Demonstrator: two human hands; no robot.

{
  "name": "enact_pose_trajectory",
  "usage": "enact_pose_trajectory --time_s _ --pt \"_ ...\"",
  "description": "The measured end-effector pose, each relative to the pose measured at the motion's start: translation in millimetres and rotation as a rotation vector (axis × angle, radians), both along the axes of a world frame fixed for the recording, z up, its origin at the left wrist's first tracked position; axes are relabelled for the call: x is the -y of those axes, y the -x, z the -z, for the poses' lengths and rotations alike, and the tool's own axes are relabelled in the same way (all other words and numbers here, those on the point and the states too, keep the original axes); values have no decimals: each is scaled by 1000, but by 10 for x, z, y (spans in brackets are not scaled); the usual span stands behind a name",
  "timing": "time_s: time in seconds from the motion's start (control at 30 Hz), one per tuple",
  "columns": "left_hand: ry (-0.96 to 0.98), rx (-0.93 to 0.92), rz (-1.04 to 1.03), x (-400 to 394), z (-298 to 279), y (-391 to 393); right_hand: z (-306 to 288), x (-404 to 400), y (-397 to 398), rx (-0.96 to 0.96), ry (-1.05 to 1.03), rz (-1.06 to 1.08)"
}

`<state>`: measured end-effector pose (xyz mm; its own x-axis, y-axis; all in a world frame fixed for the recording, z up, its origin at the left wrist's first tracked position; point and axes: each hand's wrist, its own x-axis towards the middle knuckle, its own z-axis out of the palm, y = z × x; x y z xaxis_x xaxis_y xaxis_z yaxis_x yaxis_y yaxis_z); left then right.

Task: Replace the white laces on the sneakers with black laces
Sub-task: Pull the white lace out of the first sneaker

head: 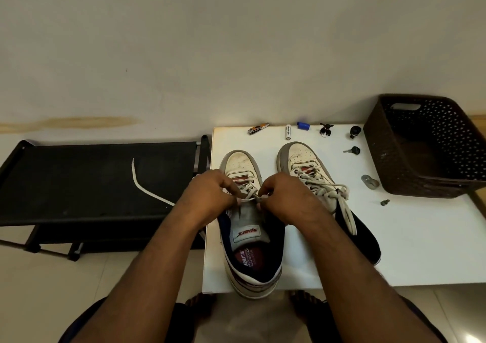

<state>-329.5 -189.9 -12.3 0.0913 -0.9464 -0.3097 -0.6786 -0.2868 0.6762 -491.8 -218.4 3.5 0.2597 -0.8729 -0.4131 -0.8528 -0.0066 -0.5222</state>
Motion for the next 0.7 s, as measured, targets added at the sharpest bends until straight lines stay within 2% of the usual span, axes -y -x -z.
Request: enact_pose_trajectory --time_s 0.07,0.13,0.23,0.27,0.3,0.37,0.4,0.47,0.5,0.53,0.6,0.7 --pt "43 11 3 4 -15 -31 -10 0 -22 -3 -2 -15" --pt "122 -46 -120 10 -26 -71 -19 10 -26 -2 -16 -11" --pt "439 -160 -613 76 -81 -190 -17 15 -8 0 -24 -3" --pt "498 -85 -723 59 -130 -235 -13 14 -9 -3 -21 -8" --pt "522 64 -728 33 -172 -267 -9 13 -11 -4 -18 -12" --pt "533 325 -481 -44 -250 -189 -11 9 -10 -4 -18 -12" --pt "486 325 -311 -80 -262 -106 -6 9 -11 -3 -17 -13" --pt "200 246 -74 -119 -199 63 14 9 -5 6 -7 -8" --pt "45 287 -2 -133 -155 128 20 9 -1 9 0 -6" --pt "-54 356 36 -145 -122 160 22 9 3 11 4 -5" --pt "-91 416 16 -128 -136 164 30 29 23 26 -9 3" --pt "-158 323 -9 -83 -187 84 19 48 53 73 -60 19"
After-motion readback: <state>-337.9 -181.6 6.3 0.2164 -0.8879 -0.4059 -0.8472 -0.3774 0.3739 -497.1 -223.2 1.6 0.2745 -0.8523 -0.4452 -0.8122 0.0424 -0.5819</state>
